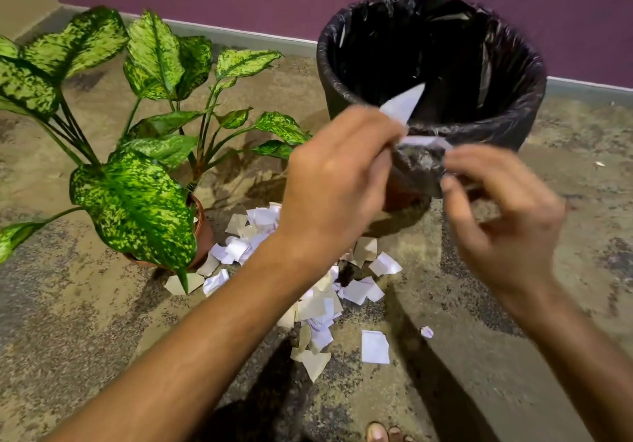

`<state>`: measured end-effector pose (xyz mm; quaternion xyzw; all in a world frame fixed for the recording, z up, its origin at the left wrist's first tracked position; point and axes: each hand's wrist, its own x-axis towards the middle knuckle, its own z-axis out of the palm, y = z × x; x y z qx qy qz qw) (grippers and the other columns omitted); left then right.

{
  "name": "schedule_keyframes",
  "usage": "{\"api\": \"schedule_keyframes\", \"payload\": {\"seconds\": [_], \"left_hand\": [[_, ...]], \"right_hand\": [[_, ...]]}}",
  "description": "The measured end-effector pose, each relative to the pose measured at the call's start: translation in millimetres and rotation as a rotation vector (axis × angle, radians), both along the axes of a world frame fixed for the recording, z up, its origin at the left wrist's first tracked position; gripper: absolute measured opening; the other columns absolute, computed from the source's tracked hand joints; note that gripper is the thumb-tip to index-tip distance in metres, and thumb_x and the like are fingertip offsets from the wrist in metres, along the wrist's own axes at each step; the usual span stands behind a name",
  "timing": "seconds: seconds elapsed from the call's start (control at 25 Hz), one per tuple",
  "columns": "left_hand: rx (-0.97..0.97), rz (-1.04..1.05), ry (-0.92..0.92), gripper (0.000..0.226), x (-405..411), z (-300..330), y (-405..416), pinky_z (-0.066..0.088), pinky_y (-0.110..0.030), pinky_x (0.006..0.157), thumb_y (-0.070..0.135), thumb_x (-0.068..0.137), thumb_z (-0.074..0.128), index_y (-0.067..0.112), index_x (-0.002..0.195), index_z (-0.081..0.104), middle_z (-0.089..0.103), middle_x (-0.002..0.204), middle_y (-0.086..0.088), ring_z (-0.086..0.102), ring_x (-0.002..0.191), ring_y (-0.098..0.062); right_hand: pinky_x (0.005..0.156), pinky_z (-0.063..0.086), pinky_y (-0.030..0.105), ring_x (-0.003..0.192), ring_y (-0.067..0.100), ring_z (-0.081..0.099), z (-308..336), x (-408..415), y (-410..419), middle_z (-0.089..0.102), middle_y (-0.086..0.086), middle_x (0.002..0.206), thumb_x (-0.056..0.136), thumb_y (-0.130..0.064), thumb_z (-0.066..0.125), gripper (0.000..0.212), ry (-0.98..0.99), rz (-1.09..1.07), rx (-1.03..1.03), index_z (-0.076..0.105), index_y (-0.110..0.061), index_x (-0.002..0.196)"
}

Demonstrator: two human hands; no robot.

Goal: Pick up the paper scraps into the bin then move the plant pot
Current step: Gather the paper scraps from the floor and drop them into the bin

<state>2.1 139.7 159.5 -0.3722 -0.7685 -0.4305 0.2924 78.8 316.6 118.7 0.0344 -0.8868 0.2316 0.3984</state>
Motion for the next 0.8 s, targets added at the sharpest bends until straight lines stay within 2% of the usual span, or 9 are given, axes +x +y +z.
{"api": "schedule_keyframes", "payload": {"seconds": [0.12,0.24,0.32,0.4,0.48,0.52,0.6,0.72,0.8], "left_hand": [[0.013,0.012,-0.005,0.015,-29,34,41,0.051,-0.024,0.07,-0.008,0.077,0.063,0.001,0.086,0.071,0.07,0.087,-0.008,0.065,0.078,-0.017],[-0.234,0.041,-0.13,0.022,-52,49,69,0.048,-0.024,0.078,0.001,0.084,0.059,0.009,0.103,0.068,0.066,0.101,-0.002,0.063,0.09,-0.012],[-0.375,0.005,-0.21,0.04,-59,47,76,0.045,-0.025,0.092,0.003,0.085,0.06,0.013,0.123,0.058,0.061,0.12,-0.001,0.059,0.107,-0.012],[-0.415,-0.007,-0.248,0.061,-60,36,73,0.04,-0.026,0.102,0.004,0.084,0.061,0.016,0.141,0.042,0.049,0.139,-0.002,0.049,0.124,-0.016],[-0.379,0.001,-0.205,0.064,-51,21,60,0.035,-0.026,0.106,0.007,0.086,0.061,0.014,0.144,0.036,0.042,0.145,-0.004,0.042,0.13,-0.02],[-0.349,-0.015,-0.158,0.06,-43,11,50,0.033,-0.026,0.107,0.01,0.087,0.06,0.01,0.143,0.038,0.044,0.143,-0.007,0.042,0.13,-0.021],[-0.321,-0.106,-0.065,0.05,-21,-17,26,0.035,-0.029,0.107,0.012,0.089,0.059,0.003,0.136,0.047,0.051,0.136,-0.013,0.046,0.126,-0.026],[-0.502,-0.226,-0.066,0.047,18,-78,-23,0.043,-0.036,0.101,0.022,0.09,0.062,0.002,0.132,0.051,0.053,0.134,-0.015,0.05,0.121,-0.029],[-0.806,-0.232,-0.273,0.067,36,-118,-53,0.045,-0.041,0.099,0.037,0.088,0.063,0.009,0.142,0.037,0.039,0.147,-0.013,0.04,0.131,-0.029]], "right_hand": [[0.066,0.058,0.025,0.077,0.012,0.067,-50,27,-6,0.07,0.006,0.103,0.087,-0.007,0.06,0.016,-0.166,0.031,-0.069,0.072,-0.003,0.098],[0.057,0.056,0.024,0.061,0.008,0.063,-96,41,-2,0.071,0.001,0.102,0.086,-0.02,0.059,0.02,-0.405,-0.003,0.079,0.072,-0.01,0.098],[0.063,0.057,0.028,0.076,0.016,0.069,-122,47,8,0.069,0.001,0.108,0.088,-0.031,0.058,0.027,-0.578,-0.039,0.111,0.07,-0.014,0.106],[0.076,0.056,0.033,0.103,0.02,0.064,-145,56,21,0.062,0.0,0.123,0.092,-0.055,0.047,0.05,-0.77,-0.07,0.128,0.063,-0.017,0.12],[0.1,0.046,0.043,0.131,0.024,0.043,-168,69,32,0.04,0.002,0.148,0.079,-0.083,0.033,0.089,-1.022,-0.063,0.191,0.041,-0.021,0.142],[0.111,0.034,0.048,0.141,0.027,0.025,-178,77,34,0.02,0.002,0.158,0.07,-0.093,0.028,0.107,-1.154,-0.04,0.232,0.021,-0.024,0.151],[0.117,0.009,0.053,0.147,0.029,-0.003,-196,93,31,-0.013,0.003,0.16,0.053,-0.103,0.026,0.127,-1.286,0.016,0.29,-0.012,-0.03,0.151],[0.115,-0.003,0.052,0.146,0.032,-0.011,-209,100,19,-0.019,0.007,0.158,0.049,-0.104,0.031,0.132,-1.27,0.039,0.294,-0.014,-0.031,0.149],[0.115,-0.006,0.05,0.146,0.032,-0.013,-211,91,11,-0.021,0.007,0.158,0.052,-0.103,0.029,0.129,-1.248,0.06,0.298,-0.016,-0.031,0.149]]}}
